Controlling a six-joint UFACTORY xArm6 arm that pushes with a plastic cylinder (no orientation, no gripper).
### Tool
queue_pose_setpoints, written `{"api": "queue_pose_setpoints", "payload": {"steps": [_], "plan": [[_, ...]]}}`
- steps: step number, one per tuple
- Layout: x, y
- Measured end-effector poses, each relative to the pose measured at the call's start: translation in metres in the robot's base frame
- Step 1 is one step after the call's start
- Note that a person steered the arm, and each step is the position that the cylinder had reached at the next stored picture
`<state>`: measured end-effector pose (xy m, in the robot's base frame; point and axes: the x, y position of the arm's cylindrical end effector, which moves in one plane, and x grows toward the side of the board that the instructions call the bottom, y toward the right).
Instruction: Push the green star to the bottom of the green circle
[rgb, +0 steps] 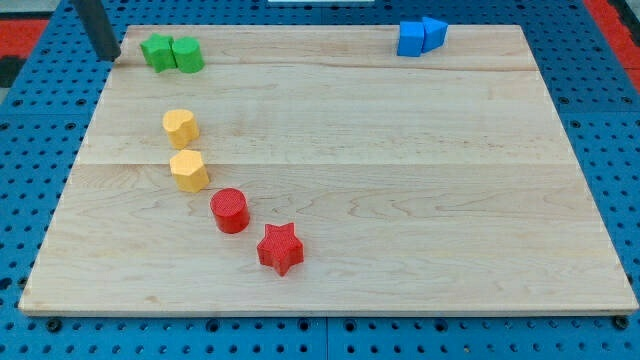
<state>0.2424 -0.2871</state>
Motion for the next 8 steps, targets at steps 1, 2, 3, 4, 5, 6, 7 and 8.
{"api": "queue_pose_setpoints", "payload": {"steps": [1,2,3,4,5,6,7,8], "plan": [[-0.021,0.018],[-0.002,0.070],[0.019,0.069],[0.043,0.103],[0.055,0.101],[0.025,0.089],[0.025,0.121],[0.018,0.141]]}}
